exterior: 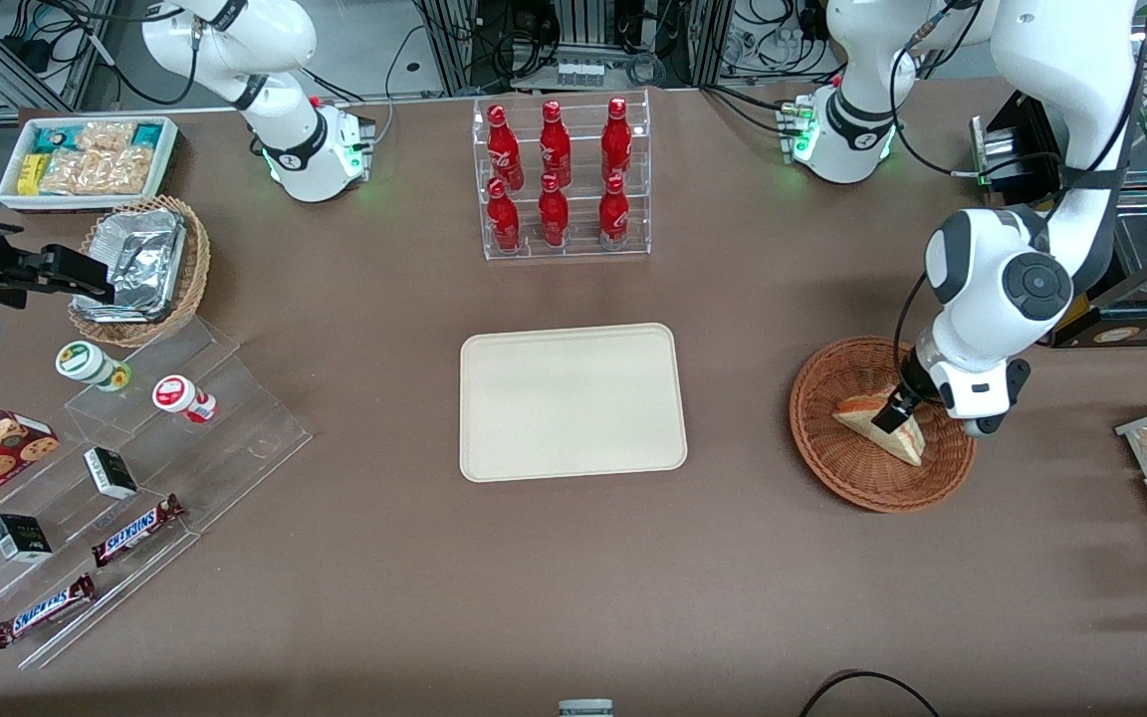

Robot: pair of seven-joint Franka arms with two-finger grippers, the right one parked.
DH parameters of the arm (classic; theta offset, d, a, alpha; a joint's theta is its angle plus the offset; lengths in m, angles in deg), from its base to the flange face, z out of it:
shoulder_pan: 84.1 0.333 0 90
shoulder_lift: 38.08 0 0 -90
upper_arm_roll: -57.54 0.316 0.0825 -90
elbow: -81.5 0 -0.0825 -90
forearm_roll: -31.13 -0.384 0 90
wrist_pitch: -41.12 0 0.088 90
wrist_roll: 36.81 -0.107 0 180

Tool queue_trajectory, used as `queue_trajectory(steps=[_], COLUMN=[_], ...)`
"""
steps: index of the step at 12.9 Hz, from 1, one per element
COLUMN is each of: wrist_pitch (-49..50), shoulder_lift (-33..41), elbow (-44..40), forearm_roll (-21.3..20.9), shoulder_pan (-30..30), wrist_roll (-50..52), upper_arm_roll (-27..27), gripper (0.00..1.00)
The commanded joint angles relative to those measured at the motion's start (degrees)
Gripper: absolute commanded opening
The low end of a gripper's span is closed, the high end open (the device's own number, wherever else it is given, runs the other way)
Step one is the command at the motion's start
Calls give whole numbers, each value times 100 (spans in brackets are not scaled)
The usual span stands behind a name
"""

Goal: Place sandwich from basket to tray
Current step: 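Lower the open left gripper around the wrapped sandwich in the basket, then close the left gripper on the sandwich and lift it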

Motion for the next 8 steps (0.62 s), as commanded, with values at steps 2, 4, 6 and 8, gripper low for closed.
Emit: queue_trajectory(steps=[2, 4, 6, 8], wrist_pitch=[-307, -342, -342, -333], shoulder_lift=[-218, -280, -280, -263], elbow=[13, 13, 4, -5], forearm_roll=[-97, -97, -97, -97], shoulder_pan=[-8, -8, -8, -8], wrist_roll=[160, 160, 169, 143], upper_arm_roll=[8, 17, 26, 26], gripper=[100, 84, 25, 0])
